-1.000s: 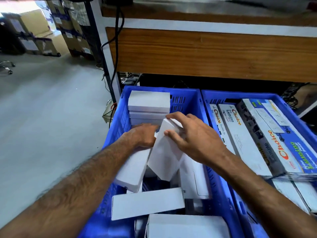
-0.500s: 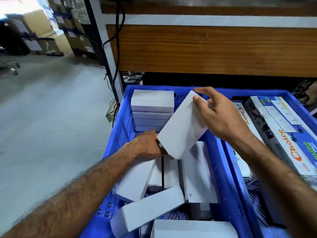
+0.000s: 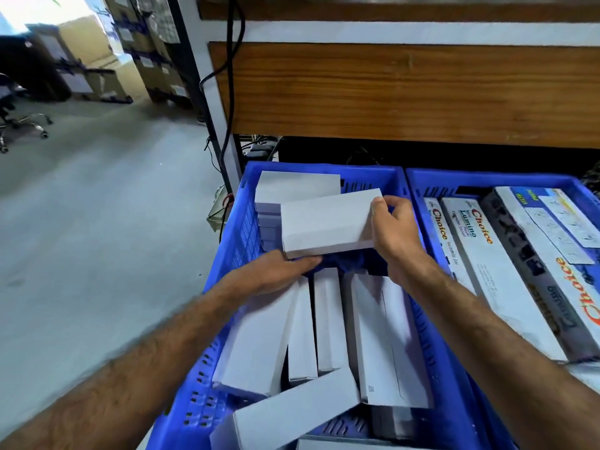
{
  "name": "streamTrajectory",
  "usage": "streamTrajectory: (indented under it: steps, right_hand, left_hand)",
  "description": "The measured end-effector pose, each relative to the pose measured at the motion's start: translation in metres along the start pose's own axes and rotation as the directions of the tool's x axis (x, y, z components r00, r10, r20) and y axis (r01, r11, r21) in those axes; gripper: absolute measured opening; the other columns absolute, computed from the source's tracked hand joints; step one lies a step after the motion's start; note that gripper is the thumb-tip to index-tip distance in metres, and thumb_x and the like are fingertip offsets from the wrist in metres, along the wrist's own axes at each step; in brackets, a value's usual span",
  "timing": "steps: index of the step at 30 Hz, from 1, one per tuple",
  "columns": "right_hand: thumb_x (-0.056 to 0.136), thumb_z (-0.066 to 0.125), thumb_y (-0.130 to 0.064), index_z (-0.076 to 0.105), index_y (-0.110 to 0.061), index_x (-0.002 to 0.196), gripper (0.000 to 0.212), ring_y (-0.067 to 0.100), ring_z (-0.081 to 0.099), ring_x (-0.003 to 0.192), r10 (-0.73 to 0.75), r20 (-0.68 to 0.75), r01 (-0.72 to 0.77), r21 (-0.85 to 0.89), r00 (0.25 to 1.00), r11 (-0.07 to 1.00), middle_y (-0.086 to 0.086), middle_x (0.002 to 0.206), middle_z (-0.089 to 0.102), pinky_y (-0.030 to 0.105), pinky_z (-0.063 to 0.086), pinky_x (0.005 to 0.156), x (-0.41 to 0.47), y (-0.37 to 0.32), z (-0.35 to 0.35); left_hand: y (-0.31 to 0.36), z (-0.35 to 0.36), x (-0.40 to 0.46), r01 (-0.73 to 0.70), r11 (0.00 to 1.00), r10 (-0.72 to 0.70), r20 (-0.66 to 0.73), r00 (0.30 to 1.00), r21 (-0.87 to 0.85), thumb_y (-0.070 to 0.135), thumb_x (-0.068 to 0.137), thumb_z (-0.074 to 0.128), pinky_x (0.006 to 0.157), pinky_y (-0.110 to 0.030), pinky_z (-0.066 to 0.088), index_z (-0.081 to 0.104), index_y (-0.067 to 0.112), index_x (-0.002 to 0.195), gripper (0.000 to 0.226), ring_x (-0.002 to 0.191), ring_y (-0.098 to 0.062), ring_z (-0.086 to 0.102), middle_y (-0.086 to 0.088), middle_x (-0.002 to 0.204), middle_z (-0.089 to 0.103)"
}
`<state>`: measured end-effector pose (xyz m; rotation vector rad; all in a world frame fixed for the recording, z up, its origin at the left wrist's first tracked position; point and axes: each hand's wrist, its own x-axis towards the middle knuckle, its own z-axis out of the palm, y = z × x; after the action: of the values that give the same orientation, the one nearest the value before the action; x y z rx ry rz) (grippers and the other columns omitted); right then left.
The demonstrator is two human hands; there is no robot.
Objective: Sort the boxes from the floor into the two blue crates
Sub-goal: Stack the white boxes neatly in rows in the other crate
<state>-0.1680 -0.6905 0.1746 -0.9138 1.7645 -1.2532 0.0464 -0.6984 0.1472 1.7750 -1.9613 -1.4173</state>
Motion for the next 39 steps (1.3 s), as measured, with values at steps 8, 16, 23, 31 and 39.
streamTrajectory:
  steps: [8, 16, 23, 31, 39]
  right_hand:
    - [0.105, 0.049, -0.033, 0.035, -0.024, 0.144, 0.043, 0.001, 0.057, 0.092, 0.040, 0.246, -0.017, -0.093, 0.968, 0.995, -0.014, 0.109, 0.055, 0.007, 0.044, 0.050, -0.007, 0.019, 0.025]
    - [0.096, 0.049, -0.006, 0.030, -0.011, 0.139, 0.047, 0.013, 0.058, 0.091, 0.210, 0.299, -0.124, -0.283, 0.931, 0.951, -0.001, 0.101, 0.053, 0.029, 0.052, 0.069, 0.008, 0.020, 0.045]
    - [0.095, 0.050, -0.009, 0.025, -0.011, 0.142, 0.053, 0.027, 0.051, 0.098, 0.288, 0.246, -0.124, -0.522, 0.925, 0.844, 0.009, 0.106, 0.047, 0.038, 0.047, 0.085, 0.016, 0.019, 0.066]
    - [0.090, 0.060, -0.004, 0.037, -0.001, 0.135, 0.051, 0.031, 0.061, 0.105, 0.293, 0.298, 0.093, -0.827, 0.908, 0.554, 0.015, 0.117, 0.057, 0.032, 0.046, 0.077, 0.009, 0.020, 0.062]
    - [0.105, 0.041, -0.028, 0.049, -0.012, 0.139, 0.038, 0.034, 0.058, 0.122, 0.182, 0.510, 0.477, -0.857, 0.841, 0.197, 0.016, 0.137, 0.052, 0.039, 0.045, 0.087, -0.017, 0.022, 0.066]
  left_hand:
    - [-0.003, -0.012, 0.001, 0.078, 0.941, -0.191, -0.325, 0.926, -0.329, 0.018, 0.080, 0.084, 0.090, -0.039, 0.057, 0.031, 0.025, 0.138, 0.079, 0.110, -0.027, 0.064, -0.004, 0.123, 0.060]
    - [0.012, -0.008, 0.012, 0.166, 0.927, -0.073, -0.270, 0.960, 0.338, 0.036, 0.098, 0.065, 0.112, -0.049, 0.042, 0.032, 0.012, 0.149, 0.065, 0.135, -0.040, 0.044, -0.020, 0.151, 0.026]
    - [0.012, -0.012, 0.034, 0.176, 0.853, -0.113, -0.156, 0.981, 0.491, 0.047, 0.095, 0.064, 0.095, -0.037, 0.046, 0.042, 0.014, 0.145, 0.064, 0.124, -0.034, 0.054, -0.020, 0.154, 0.034]
    - [0.006, -0.013, 0.043, 0.184, 0.823, -0.236, 0.030, 0.971, 0.538, 0.041, 0.101, 0.033, 0.113, -0.045, 0.037, 0.046, 0.016, 0.147, 0.053, 0.136, -0.033, 0.042, -0.014, 0.155, 0.040]
    - [0.007, -0.005, 0.028, 0.090, 0.815, -0.159, 0.071, 0.985, 0.572, 0.031, 0.105, 0.027, 0.112, -0.048, 0.036, 0.052, 0.010, 0.108, 0.034, 0.123, -0.031, 0.043, -0.015, 0.133, 0.049]
